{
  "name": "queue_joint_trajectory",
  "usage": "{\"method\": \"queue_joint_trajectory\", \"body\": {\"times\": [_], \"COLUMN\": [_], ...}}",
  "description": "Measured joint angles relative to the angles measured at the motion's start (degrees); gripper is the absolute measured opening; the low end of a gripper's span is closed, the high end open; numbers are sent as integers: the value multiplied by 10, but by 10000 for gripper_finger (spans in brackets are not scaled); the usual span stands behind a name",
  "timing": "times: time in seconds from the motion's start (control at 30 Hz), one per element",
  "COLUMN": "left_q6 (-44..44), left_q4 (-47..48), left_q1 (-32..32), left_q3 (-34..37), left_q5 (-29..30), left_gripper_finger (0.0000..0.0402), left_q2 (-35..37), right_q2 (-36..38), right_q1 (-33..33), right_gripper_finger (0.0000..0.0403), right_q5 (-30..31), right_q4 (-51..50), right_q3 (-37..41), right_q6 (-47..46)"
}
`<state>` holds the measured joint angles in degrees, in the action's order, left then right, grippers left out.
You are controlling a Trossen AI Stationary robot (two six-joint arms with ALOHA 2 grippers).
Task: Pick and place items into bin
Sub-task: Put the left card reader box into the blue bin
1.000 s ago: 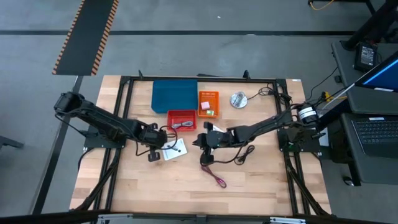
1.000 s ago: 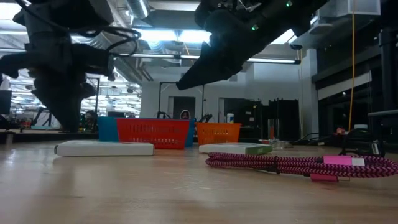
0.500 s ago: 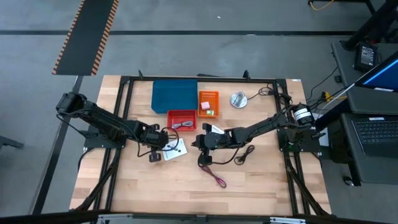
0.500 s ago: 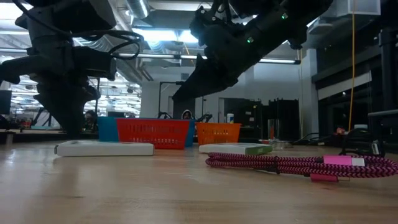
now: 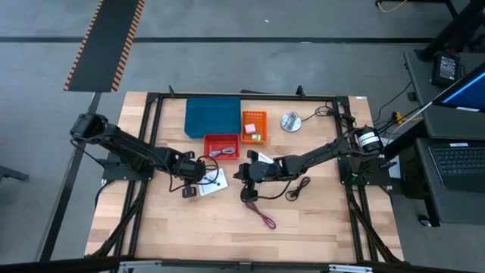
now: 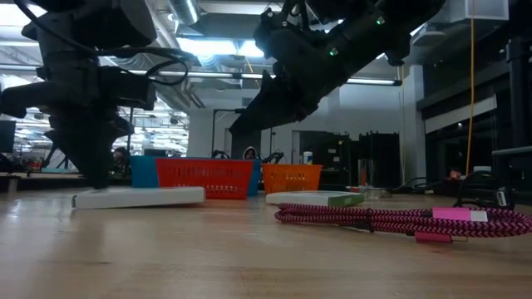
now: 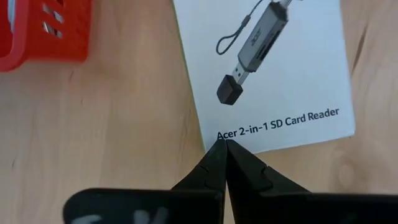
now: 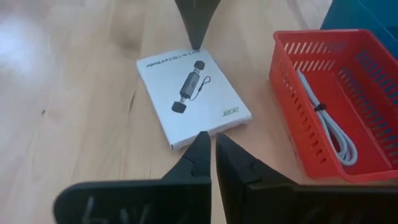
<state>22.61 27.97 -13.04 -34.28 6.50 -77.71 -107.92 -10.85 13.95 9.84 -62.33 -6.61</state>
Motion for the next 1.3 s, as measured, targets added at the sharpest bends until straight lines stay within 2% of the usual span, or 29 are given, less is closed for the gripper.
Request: {"method": "queue_joint_trajectory", "body": {"times": [0.2,0.37,0.7,0.9,1.13,1.3], "left_q6": [0,1,-7,-19,-19,-23], "left_q4": [-4,-4,-2,-2,-1,-2], "left_q1": [0,0,0,0,0,0], "left_q3": [-1,0,0,1,1,1], "left_q5": [2,2,7,12,12,13], "left_gripper_finger": [1,2,1,1,1,2], "left_q2": [-19,-18,-19,-19,-19,-19], "right_q2": [0,0,0,-28,-68,-83], "right_q1": [-6,-6,-6,-6,-6,-3], "right_gripper_finger": [7,21,129,171,185,185], "right_q5": [-5,-73,-93,-94,-96,-91], "right_q4": [22,55,27,38,38,-41], "right_q3": [0,0,0,-1,-32,-73], "right_q6": [-49,-135,-287,-355,-399,-430]}}
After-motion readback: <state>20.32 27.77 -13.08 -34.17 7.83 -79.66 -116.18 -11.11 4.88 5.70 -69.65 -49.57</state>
